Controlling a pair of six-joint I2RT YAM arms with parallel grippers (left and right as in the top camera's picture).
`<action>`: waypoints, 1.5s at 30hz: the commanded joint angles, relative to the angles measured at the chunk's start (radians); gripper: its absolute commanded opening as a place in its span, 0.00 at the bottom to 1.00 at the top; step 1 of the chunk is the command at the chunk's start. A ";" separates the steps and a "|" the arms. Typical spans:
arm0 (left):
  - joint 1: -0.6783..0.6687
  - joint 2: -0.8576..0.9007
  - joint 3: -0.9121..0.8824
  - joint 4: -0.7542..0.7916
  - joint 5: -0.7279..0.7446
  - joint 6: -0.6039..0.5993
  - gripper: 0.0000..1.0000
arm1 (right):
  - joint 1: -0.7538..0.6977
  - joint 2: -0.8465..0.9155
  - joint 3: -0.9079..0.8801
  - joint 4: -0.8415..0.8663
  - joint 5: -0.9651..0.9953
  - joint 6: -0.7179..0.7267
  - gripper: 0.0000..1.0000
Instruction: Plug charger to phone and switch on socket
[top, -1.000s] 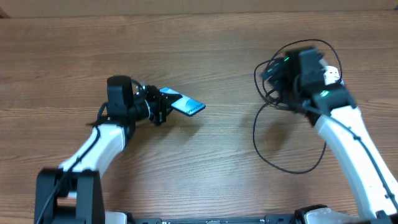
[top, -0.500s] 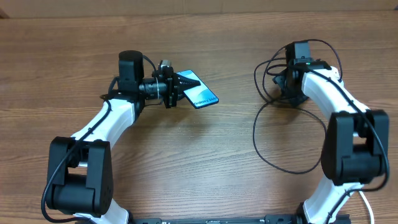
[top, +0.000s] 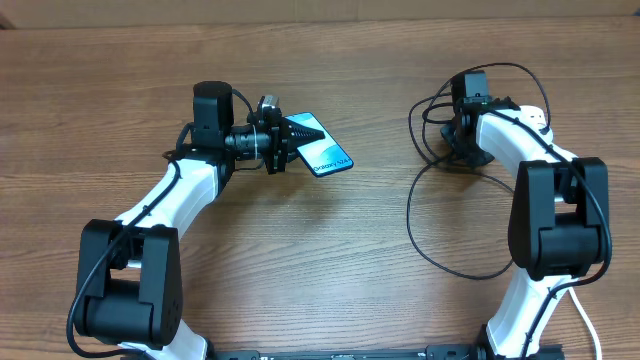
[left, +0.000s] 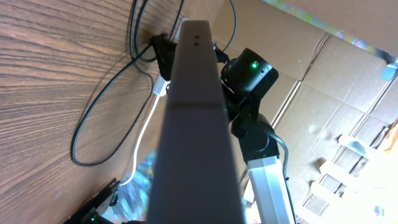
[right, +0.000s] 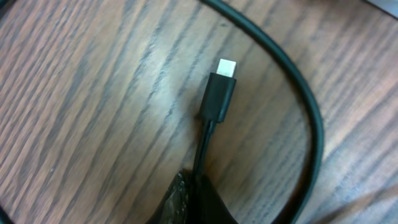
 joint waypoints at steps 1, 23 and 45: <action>-0.003 0.005 0.029 0.005 0.037 0.066 0.04 | 0.000 0.057 -0.005 0.008 -0.175 -0.130 0.04; 0.084 0.183 0.104 0.420 0.388 -0.021 0.04 | 0.298 -0.677 0.088 -0.660 -0.639 -0.773 0.04; 0.049 0.220 0.118 0.619 0.421 -0.013 0.04 | 0.712 -0.582 -0.033 -0.337 -0.559 -0.762 0.04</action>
